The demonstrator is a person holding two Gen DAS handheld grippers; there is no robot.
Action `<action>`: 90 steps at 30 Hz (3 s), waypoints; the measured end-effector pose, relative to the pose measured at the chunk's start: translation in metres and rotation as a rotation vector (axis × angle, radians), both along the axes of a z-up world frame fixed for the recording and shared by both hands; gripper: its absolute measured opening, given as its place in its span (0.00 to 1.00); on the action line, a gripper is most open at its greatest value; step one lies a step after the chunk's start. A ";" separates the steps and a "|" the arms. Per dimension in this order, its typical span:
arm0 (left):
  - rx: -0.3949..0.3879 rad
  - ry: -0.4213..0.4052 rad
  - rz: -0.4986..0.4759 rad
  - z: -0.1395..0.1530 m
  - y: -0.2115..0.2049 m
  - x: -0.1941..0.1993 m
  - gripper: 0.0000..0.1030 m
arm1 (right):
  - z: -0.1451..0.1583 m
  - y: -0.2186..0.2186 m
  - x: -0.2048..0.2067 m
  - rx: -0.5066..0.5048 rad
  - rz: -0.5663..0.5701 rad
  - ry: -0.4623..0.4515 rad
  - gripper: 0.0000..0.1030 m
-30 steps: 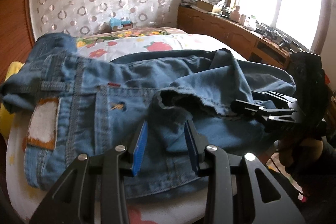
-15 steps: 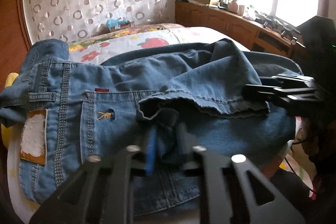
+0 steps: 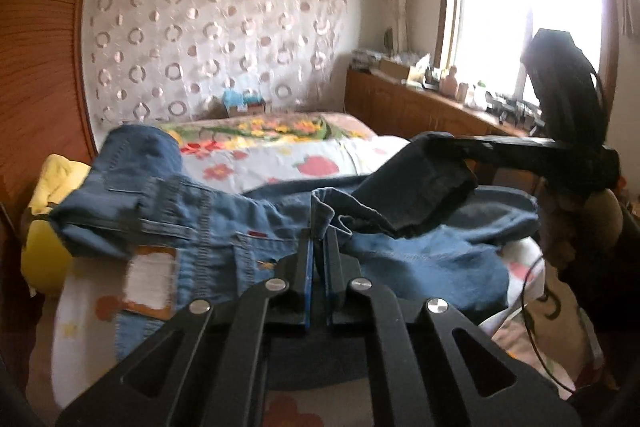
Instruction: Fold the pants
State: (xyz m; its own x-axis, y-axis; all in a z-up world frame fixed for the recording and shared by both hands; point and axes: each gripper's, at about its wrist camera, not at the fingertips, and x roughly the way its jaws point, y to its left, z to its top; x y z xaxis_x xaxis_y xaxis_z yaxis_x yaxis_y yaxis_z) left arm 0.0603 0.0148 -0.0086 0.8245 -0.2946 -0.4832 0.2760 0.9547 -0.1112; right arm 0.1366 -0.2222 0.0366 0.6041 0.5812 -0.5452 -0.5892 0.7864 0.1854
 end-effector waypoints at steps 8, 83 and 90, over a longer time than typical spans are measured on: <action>-0.039 -0.024 0.094 0.006 0.050 -0.026 0.02 | 0.038 0.073 0.025 -0.050 0.118 -0.033 0.02; 0.109 0.233 0.110 -0.056 0.003 0.100 0.29 | -0.112 0.009 -0.001 -0.225 -0.087 0.097 0.60; 0.147 0.278 0.148 -0.061 0.002 0.118 0.29 | -0.112 0.008 -0.001 -0.225 -0.087 0.097 0.60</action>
